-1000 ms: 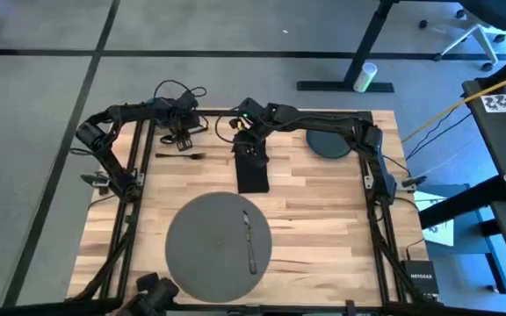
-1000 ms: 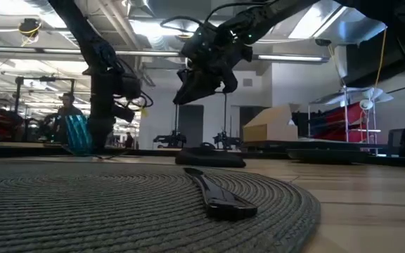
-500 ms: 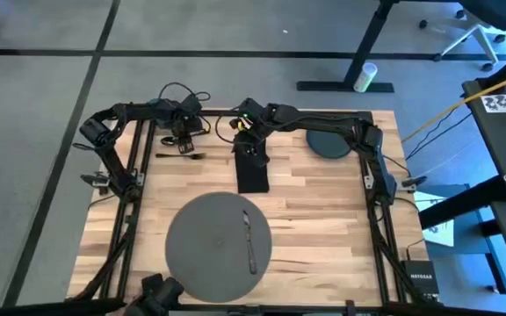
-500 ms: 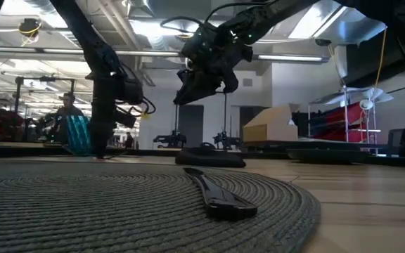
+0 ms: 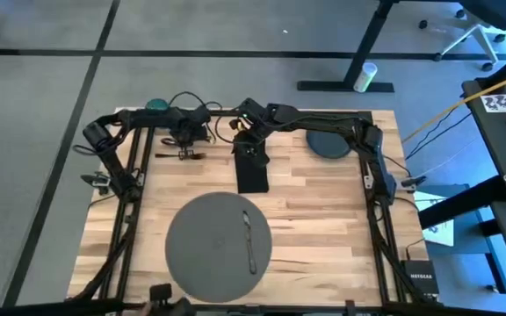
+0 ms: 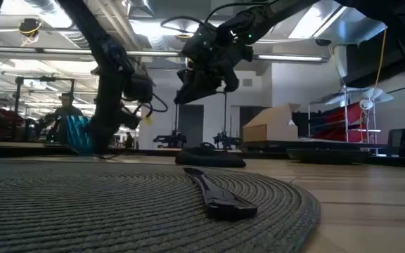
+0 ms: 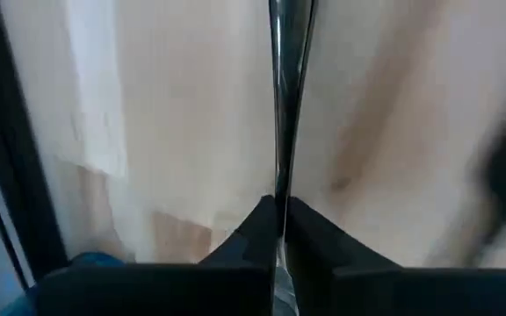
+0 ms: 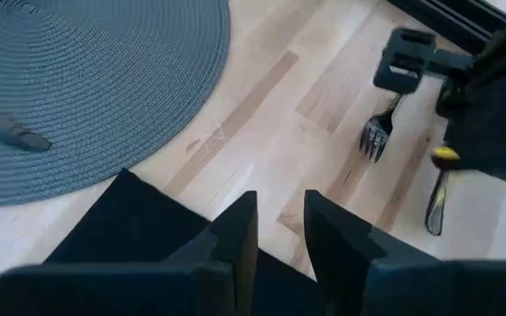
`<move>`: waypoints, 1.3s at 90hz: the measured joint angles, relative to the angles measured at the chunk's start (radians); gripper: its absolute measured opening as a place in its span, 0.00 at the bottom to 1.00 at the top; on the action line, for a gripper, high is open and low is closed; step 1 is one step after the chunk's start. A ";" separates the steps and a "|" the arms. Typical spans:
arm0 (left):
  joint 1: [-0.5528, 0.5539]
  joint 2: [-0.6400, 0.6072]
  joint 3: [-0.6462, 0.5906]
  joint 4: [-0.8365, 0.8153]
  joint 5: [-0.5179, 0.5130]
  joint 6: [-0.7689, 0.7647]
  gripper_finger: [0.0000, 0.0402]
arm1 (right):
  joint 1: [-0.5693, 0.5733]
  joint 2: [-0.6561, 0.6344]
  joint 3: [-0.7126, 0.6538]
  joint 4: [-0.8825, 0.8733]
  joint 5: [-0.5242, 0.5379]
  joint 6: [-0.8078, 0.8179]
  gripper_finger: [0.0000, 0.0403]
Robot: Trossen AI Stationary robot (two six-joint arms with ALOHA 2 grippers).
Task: Set table place
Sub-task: Put the black spoon on the black table mat to the right of the black table knife
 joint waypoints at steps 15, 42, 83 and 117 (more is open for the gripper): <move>-0.046 -0.090 0.001 -0.024 -0.011 -0.003 0.00 | -0.002 -0.034 0.039 -0.066 0.002 -0.029 0.18; -0.225 -0.242 0.002 -0.114 -0.015 -0.033 0.00 | -0.043 -0.161 0.059 -0.263 -0.008 -0.096 0.01; -0.718 -0.253 0.002 -0.116 -0.022 -0.353 0.00 | -0.046 -0.206 0.060 -0.567 0.018 -0.144 0.02; -0.867 -0.057 0.090 0.087 0.005 -0.456 0.00 | -0.046 -0.263 0.059 -0.712 0.030 -0.161 0.00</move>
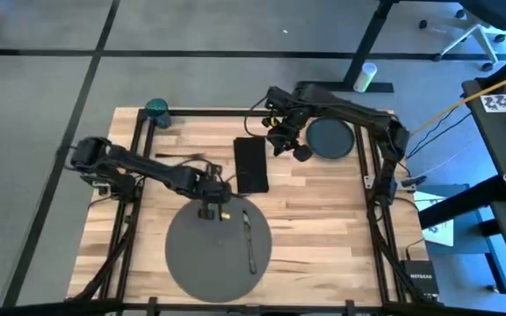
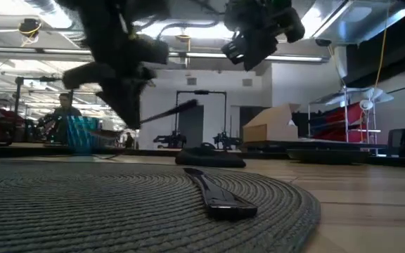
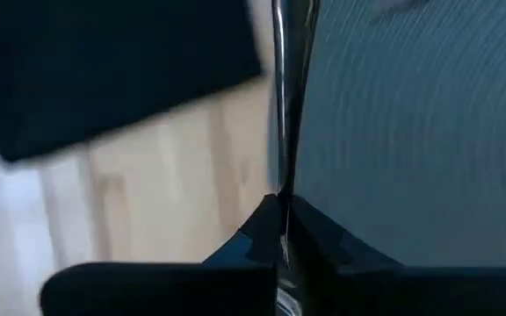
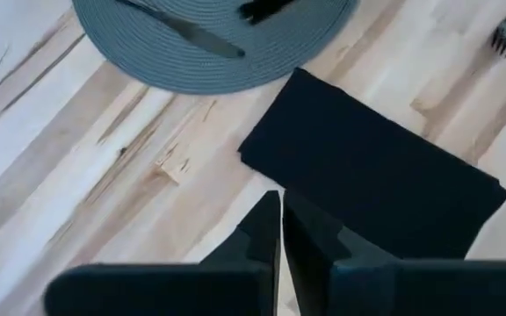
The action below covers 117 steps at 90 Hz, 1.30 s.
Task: Set table place
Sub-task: Put the black spoon on the black table mat to the right of the black table knife
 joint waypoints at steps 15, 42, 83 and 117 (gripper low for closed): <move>0.017 0.112 0.102 0.063 0.000 0.090 0.00 | 0.000 -0.058 0.000 -0.007 0.007 -0.013 0.00; 0.040 0.245 0.302 0.093 0.027 0.281 0.00 | -0.002 -0.163 0.000 -0.053 0.074 0.009 0.00; -0.009 0.382 0.453 0.092 0.049 0.568 0.00 | -0.009 -0.235 0.000 -0.053 0.121 0.059 0.00; -0.112 0.382 0.453 0.134 0.069 0.831 0.00 | -0.009 -0.236 0.000 -0.039 0.122 0.062 0.00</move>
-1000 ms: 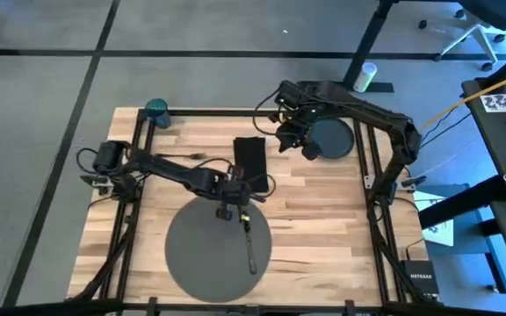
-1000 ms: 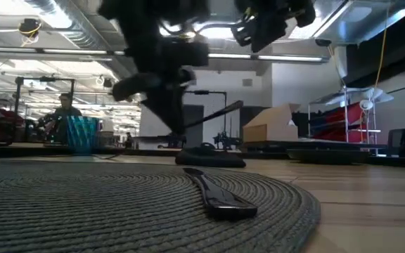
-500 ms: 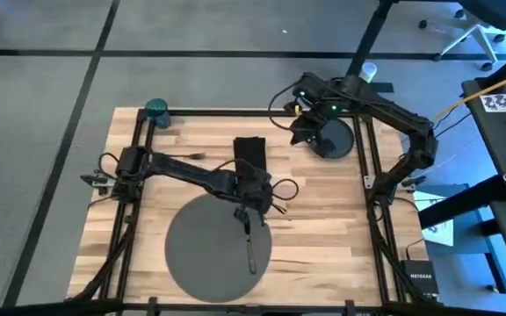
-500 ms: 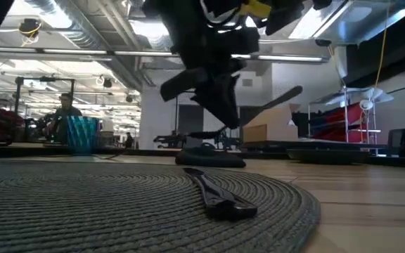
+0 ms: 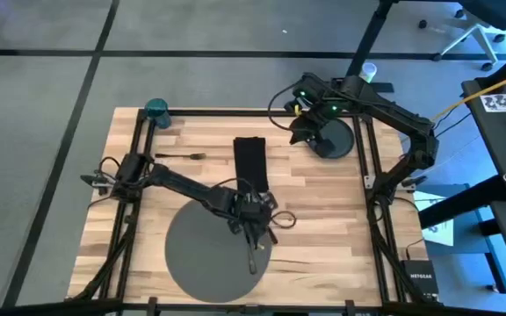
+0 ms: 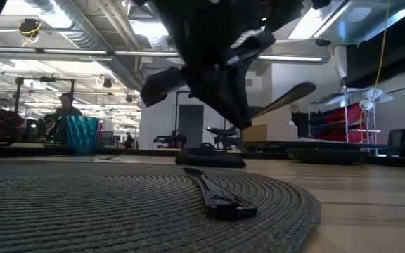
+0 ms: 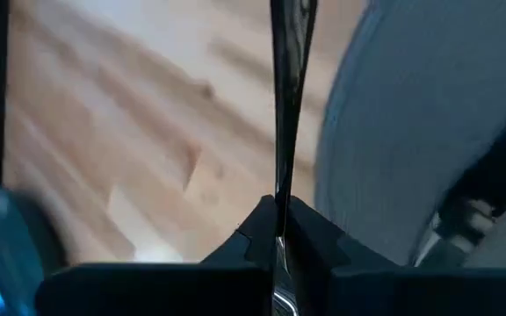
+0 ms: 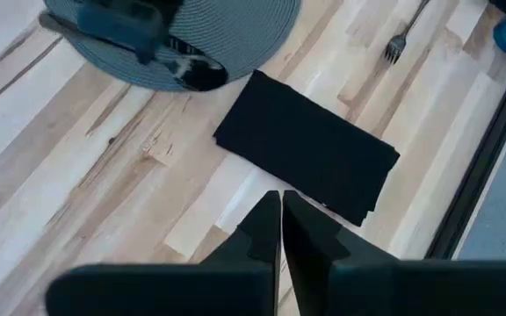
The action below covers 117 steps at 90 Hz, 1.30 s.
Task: Set table place
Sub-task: Put the black spoon on the black table mat to the right of the black table knife
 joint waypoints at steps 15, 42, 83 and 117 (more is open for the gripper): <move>-0.040 0.000 0.000 -0.001 0.043 0.045 0.00 | 0.000 0.000 0.000 0.004 0.000 0.011 0.00; -0.088 0.028 0.000 0.018 0.083 0.050 0.00 | 0.000 0.000 0.000 0.025 -0.001 0.025 0.00; -0.102 0.098 0.000 0.095 0.072 0.071 0.00 | 0.002 0.000 0.000 0.039 -0.010 0.053 0.00; -0.108 0.098 0.000 0.077 0.073 0.065 0.00 | 0.002 0.000 0.000 0.039 -0.010 0.053 0.00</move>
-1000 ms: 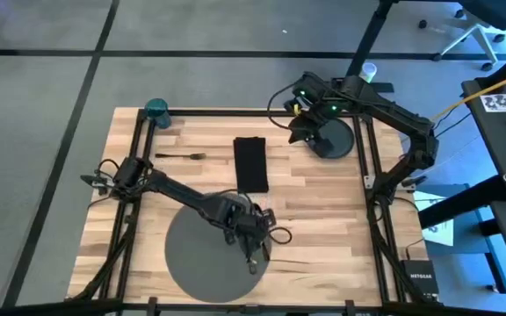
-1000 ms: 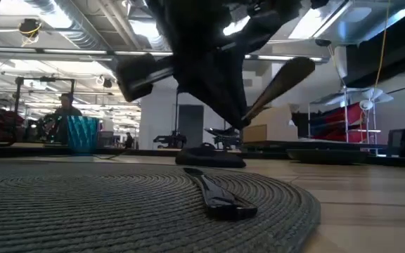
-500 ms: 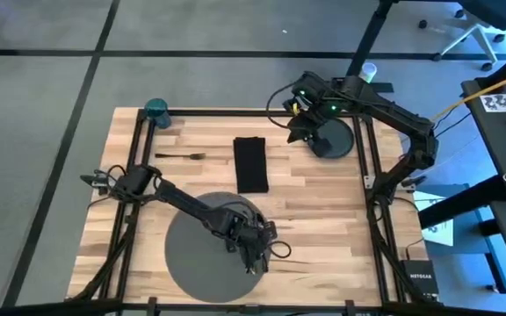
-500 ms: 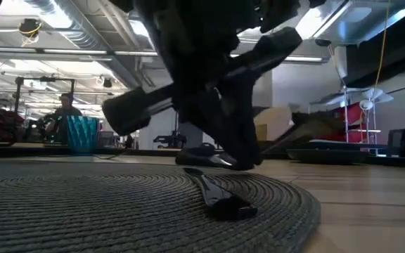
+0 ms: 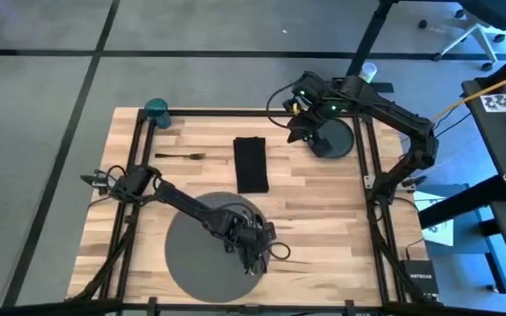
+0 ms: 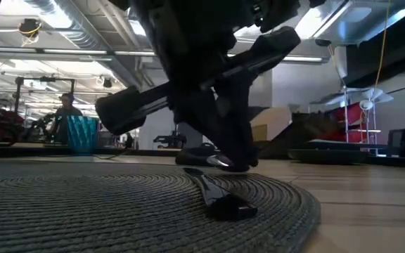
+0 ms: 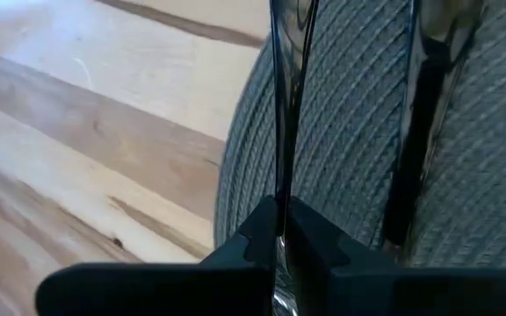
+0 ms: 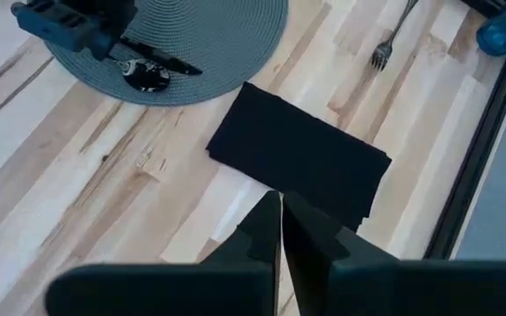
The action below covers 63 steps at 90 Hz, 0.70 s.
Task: Set table place
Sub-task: Put the black spoon on the black table mat to the right of the black table knife
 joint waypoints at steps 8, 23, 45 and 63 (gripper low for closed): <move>0.001 0.004 0.000 0.005 -0.001 0.008 0.00 | 0.000 0.000 0.000 0.000 0.000 0.000 0.00; -0.001 0.006 0.000 -0.007 0.000 0.005 0.00 | 0.000 0.000 0.000 -0.001 0.000 0.002 0.00; -0.001 0.006 0.000 -0.045 0.000 0.000 0.00 | 0.000 0.000 0.000 -0.002 0.000 0.003 0.00; 0.000 0.006 0.000 -0.055 0.000 -0.005 0.00 | 0.000 0.000 0.000 -0.004 0.000 0.003 0.00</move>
